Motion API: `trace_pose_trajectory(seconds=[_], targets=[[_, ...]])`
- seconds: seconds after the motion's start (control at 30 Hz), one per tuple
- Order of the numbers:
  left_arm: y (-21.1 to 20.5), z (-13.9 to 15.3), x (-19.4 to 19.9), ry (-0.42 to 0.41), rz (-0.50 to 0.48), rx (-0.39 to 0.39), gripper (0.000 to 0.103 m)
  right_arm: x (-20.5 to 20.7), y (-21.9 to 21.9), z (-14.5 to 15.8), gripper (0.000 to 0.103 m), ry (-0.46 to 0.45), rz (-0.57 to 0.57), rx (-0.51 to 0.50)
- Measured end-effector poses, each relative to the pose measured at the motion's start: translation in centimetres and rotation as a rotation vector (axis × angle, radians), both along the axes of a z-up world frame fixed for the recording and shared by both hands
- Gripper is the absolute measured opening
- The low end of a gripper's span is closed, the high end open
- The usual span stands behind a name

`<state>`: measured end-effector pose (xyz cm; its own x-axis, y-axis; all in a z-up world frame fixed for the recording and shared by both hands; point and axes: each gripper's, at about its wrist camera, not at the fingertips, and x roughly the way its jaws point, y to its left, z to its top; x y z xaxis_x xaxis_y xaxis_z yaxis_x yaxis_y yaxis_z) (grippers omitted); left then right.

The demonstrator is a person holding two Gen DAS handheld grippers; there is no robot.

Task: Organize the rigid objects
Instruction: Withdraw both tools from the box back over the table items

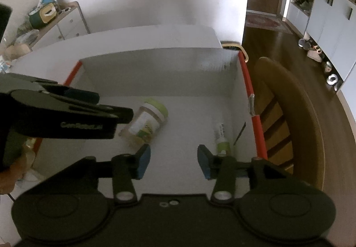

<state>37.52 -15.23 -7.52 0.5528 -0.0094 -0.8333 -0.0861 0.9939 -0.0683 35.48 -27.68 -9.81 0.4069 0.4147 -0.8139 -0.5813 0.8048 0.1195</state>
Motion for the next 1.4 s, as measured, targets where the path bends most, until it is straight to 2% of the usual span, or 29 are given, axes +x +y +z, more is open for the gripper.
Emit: trace_pose_trajectory(seconds=[0.1,0.17,0.43,0.53,0.63,0.9,1.03,1.23,1.4], targets=[[0.6,1.0,-1.4,-0.026,0.015,-0.012,0.061,-0.7,-0.1,0.7,0.050,-0.018,0.010,0.010],[0.8,1.6,-2.2,-0.042,0.026,-0.021,0.061,-1.2,-0.2,1.3,0.056,-0.032,0.016,0.024],[1.7,3.7,-6.2,-0.117,0.057,-0.060,0.061,-3.3,-0.7,3.6,0.064,-0.087,0.038,0.076],[2.2,4.4,-7.8,-0.140,0.072,-0.068,0.068,-4.1,-0.7,4.3,0.070,-0.110,0.043,0.096],[2.7,5.2,-9.4,-0.165,0.087,-0.071,0.068,-5.1,-0.6,5.1,0.075,-0.133,0.050,0.115],[4.7,5.8,-13.1,-0.213,0.127,-0.078,0.069,-7.9,0.6,5.9,0.088,-0.178,0.053,0.144],[6.2,6.1,-15.1,-0.233,0.141,-0.079,0.078,-9.5,1.7,6.1,0.092,-0.193,0.058,0.161],[9.3,6.1,-18.1,-0.252,0.144,-0.083,0.078,-12.4,4.1,6.3,0.099,-0.225,0.066,0.191],[12.0,6.1,-20.2,-0.271,0.147,-0.080,0.084,-14.7,6.2,6.2,0.102,-0.229,0.071,0.209]])
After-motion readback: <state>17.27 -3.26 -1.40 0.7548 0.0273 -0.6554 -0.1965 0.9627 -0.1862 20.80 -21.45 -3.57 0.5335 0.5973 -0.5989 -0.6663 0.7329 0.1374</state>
